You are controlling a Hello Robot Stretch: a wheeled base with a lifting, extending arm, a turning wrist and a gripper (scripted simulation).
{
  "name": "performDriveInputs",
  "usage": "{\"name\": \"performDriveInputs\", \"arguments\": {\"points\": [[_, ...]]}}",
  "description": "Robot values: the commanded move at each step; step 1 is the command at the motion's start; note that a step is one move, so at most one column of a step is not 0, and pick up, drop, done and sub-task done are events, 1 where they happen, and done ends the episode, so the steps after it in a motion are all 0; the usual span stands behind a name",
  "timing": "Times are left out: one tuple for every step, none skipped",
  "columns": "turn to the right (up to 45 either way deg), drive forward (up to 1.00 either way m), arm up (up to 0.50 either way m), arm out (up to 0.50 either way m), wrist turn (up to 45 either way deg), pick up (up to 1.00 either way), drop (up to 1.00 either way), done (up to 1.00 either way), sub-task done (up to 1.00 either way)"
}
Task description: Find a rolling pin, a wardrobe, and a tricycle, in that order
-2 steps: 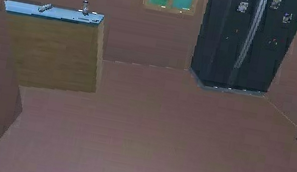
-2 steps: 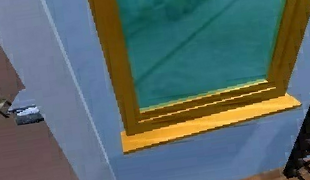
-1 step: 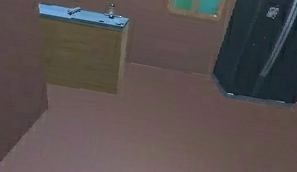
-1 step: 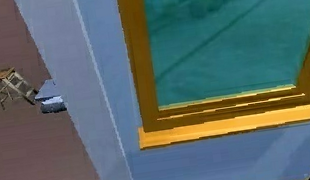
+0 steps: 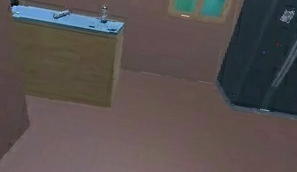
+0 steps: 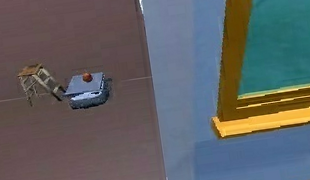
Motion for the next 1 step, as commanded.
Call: {"name": "performDriveInputs", "arguments": {"points": [[-6.0,0.0,0.0,0.0,0.0,0.0,0.0,0.0,0.0]]}}
